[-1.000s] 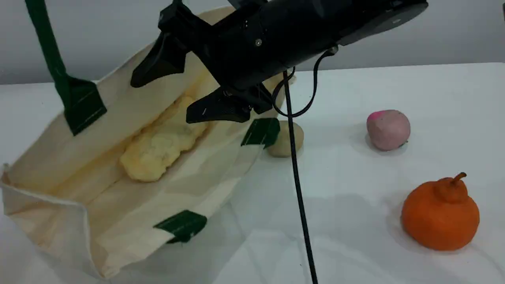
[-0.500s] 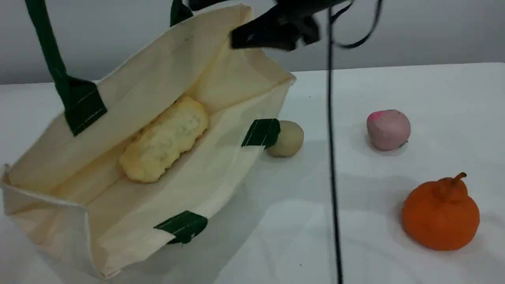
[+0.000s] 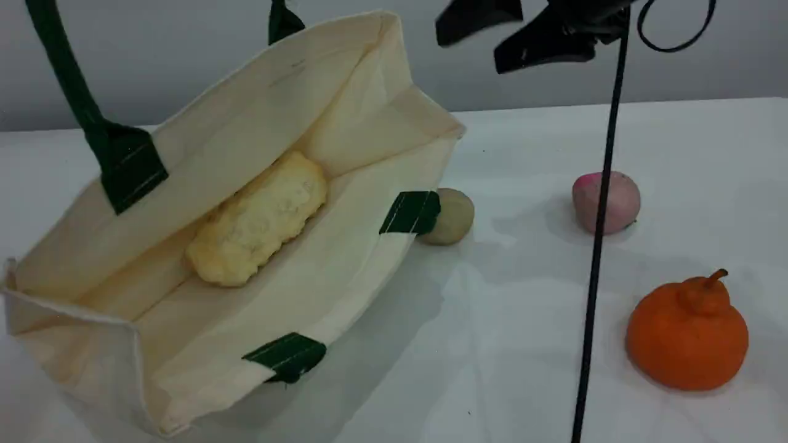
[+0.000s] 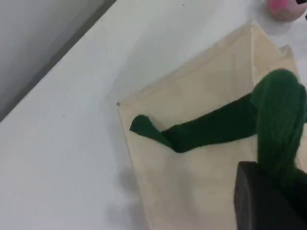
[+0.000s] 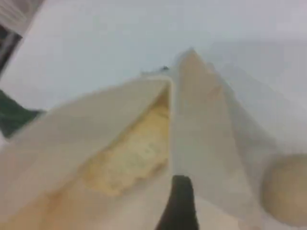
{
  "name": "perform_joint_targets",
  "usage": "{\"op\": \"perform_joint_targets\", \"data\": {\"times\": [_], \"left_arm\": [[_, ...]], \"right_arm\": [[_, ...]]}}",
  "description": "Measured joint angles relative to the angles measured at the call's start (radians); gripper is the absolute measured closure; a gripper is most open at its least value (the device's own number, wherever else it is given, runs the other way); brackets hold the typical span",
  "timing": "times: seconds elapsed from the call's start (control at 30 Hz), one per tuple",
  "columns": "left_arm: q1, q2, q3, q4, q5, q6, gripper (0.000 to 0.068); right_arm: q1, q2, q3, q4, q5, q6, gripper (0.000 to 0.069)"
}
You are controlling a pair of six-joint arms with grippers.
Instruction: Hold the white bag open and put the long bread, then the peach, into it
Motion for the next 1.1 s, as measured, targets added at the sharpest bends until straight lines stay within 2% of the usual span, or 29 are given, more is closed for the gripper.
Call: {"op": "perform_joint_targets", "data": {"times": [0.13,0.3,0.47,0.83,1.1], "left_arm": [[0.0,0.0,-0.052,0.056,0.0,-0.043,0.0591],[0.001,0.0,-0.105,0.064,0.0,-0.062,0.0591],[0.001,0.0,-0.105,0.146,-0.001,-0.116,0.0591],[0.001,0.0,-0.105,0.151,-0.001,-0.125,0.0591],[0.001,0.0,-0.105,0.151,-0.002,-0.125,0.0591]], "right_arm": [[0.0,0.006,0.0,-0.048,-0.023,0.049,0.0128],[0.0,0.034,0.0,-0.076,-0.037,0.066,0.0129],[0.003,0.072,0.0,-0.08,-0.04,0.066,0.0129],[0.024,0.137,0.0,-0.08,-0.033,0.064,0.0129],[0.021,0.141,0.0,-0.187,-0.159,0.081,0.0129]]}}
